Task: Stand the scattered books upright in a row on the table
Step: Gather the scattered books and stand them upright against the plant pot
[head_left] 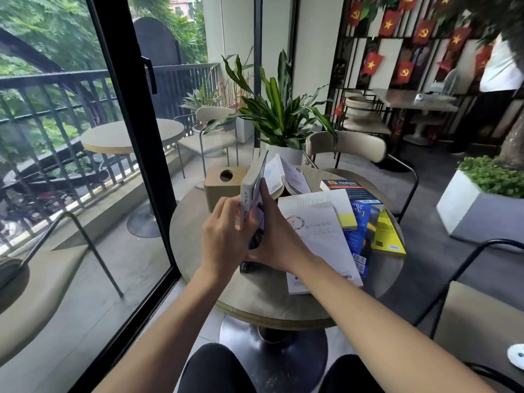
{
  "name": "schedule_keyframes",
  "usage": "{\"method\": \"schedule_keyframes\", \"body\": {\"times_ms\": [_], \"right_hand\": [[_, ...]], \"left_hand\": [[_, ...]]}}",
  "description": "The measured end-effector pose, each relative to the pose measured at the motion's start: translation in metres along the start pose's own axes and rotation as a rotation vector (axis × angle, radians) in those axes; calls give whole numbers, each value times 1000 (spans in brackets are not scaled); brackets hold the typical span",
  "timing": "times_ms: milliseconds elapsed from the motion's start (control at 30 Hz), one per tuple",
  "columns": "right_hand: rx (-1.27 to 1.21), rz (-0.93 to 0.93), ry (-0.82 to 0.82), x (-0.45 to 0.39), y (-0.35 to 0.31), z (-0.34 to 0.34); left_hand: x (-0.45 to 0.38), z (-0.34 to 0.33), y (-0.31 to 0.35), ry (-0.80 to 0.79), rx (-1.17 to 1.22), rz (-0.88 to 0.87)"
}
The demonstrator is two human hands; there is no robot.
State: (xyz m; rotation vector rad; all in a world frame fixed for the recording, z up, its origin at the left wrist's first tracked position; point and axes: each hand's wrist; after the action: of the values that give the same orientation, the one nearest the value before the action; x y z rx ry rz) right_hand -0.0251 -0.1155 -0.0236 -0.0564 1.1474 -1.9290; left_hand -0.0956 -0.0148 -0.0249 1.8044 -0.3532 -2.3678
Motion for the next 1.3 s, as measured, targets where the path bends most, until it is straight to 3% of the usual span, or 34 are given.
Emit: {"method": "schedule_keyframes", "body": {"times_ms": [133, 267, 333, 533, 700, 900, 1000, 1133, 1300], "right_hand": [[-36, -91, -114, -4, 3, -3], [35, -144, -184, -3, 13, -19], [49, -159, -192, -2, 17, -24], [-12, -190, -175, 1, 22, -12], [131, -215, -181, -4, 20, -10], [487, -159, -191, 9, 8, 21], [620, -286, -176, 12, 11, 34], [667, -534, 18, 24, 25, 39], [680, -743, 146, 33, 32, 45]], "left_hand": [[2, 2, 0, -65, 58, 108], [9, -1, 0, -428, -4, 246], [15, -4, -2, -529, -31, 277], [13, -13, 0, -549, -31, 326], [13, -11, 0, -532, -9, 330], [9, -11, -1, -596, 5, 386], [9, -11, -1, -633, -8, 407], [9, -13, -2, -680, 2, 440], [11, -15, -4, -695, 9, 448]]}}
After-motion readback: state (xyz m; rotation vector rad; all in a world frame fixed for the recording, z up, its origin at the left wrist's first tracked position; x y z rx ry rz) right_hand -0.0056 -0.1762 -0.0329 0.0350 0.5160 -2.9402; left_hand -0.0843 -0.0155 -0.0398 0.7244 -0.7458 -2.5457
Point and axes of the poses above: each hand's wrist, its own x-axis away from the middle knuckle, its own z-axis out of the back of the hand, y = z × x, and after that the axes turned 7 degrees about -x, right-handed
